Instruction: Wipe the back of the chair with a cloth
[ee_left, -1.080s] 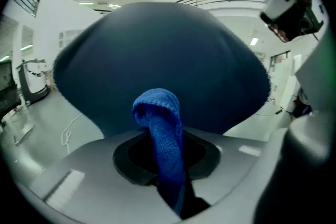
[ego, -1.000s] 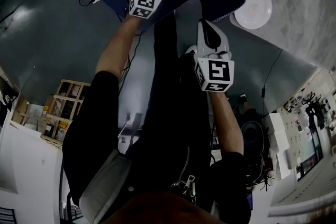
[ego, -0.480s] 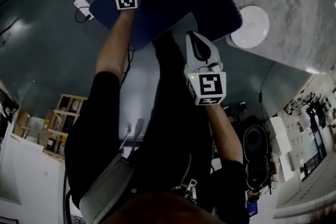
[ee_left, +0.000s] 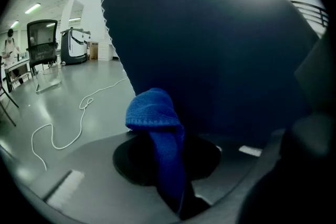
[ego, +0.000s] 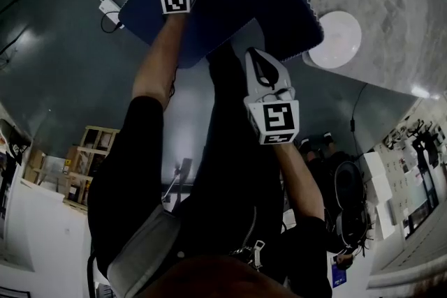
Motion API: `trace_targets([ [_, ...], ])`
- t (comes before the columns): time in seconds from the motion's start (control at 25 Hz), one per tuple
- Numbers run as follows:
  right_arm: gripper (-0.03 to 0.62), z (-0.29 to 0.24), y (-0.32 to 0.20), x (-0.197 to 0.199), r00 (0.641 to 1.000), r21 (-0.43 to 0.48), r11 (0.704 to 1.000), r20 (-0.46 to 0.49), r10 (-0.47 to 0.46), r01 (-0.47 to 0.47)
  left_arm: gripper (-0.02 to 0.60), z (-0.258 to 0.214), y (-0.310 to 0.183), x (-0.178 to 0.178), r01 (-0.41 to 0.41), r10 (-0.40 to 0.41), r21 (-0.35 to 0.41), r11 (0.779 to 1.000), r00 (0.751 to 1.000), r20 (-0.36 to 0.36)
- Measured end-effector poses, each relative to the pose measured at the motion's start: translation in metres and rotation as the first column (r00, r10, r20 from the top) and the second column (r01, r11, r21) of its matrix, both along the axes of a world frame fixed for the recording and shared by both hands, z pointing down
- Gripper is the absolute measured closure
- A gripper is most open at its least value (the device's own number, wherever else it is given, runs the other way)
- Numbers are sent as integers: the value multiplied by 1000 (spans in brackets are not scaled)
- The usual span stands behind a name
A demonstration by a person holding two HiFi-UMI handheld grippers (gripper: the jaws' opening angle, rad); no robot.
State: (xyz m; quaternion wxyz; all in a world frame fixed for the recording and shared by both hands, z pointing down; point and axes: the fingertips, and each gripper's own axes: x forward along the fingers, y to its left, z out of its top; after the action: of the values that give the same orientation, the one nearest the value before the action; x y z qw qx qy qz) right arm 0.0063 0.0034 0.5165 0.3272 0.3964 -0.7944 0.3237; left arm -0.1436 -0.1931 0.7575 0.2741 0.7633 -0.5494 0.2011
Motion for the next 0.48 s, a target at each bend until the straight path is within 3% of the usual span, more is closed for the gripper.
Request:
trace_targets([
  [0.28,591,-3,3,3,1000,3,1000,-5,-14,14,502,2,28,36,-99,98,-19,995,995,-16],
  [0.48,591,-5,7,2,1000,-4,1000,12,-8,8,502,0,45,58,-115,115,-9,993,993,-16],
])
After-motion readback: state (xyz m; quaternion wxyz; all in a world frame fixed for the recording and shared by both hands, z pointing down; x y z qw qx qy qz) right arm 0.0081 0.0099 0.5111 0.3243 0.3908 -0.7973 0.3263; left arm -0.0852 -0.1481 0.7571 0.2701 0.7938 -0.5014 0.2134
